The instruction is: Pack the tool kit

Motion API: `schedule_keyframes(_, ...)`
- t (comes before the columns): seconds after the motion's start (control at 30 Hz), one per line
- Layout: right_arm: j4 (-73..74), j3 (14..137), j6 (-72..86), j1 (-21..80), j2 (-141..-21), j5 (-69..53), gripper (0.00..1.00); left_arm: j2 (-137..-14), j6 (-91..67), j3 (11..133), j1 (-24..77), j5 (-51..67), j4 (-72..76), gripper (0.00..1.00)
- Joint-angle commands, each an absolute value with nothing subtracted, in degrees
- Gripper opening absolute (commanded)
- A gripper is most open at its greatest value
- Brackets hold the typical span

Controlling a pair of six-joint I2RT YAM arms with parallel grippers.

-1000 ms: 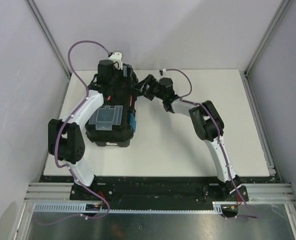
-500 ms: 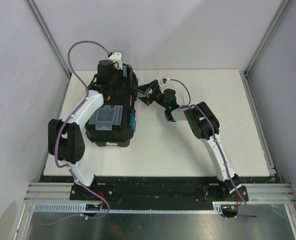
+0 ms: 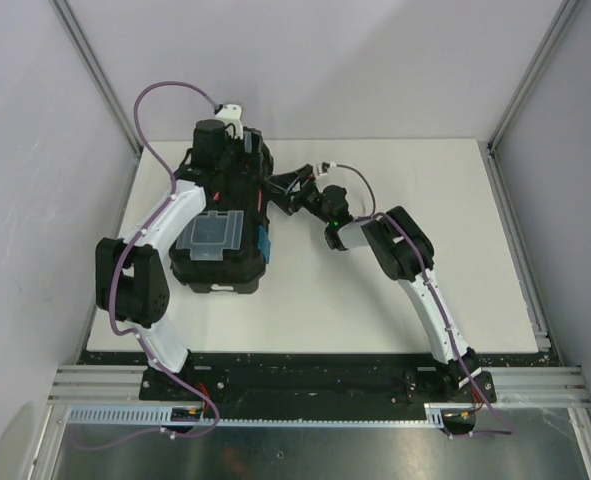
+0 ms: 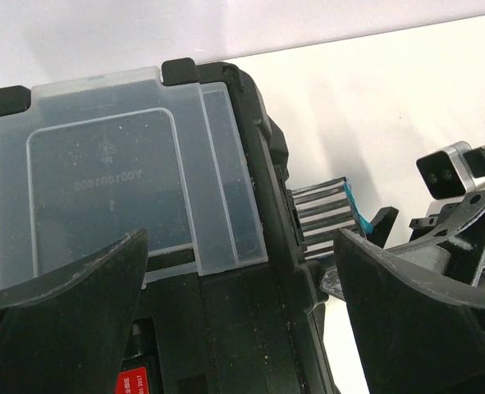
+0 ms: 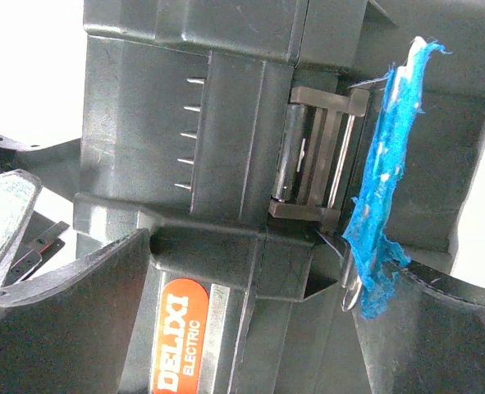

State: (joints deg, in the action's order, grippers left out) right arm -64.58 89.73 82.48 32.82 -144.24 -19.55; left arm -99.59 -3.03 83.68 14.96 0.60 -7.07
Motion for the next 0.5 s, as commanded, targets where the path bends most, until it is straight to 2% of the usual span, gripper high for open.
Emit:
schedule_keyframes(0.0, -74.2, 94.2, 82.3, 36.2, -143.6, -18.5, 0.99, -100.7, -4.9, 81.4, 15.1, 2.5, -12.9, 0.98)
schedule_keyframes(0.27, -65.6, 96.7, 76.1, 36.9, -143.3, -12.0, 0.99, -101.5, -6.0, 79.9, 15.2, 3.6, -12.9, 0.97)
schedule_keyframes(0.47, -78.3, 96.7, 83.5, 37.2, -148.1, -6.2, 0.99, -101.4, -6.2, 78.4, 15.4, 3.9, -12.9, 0.97)
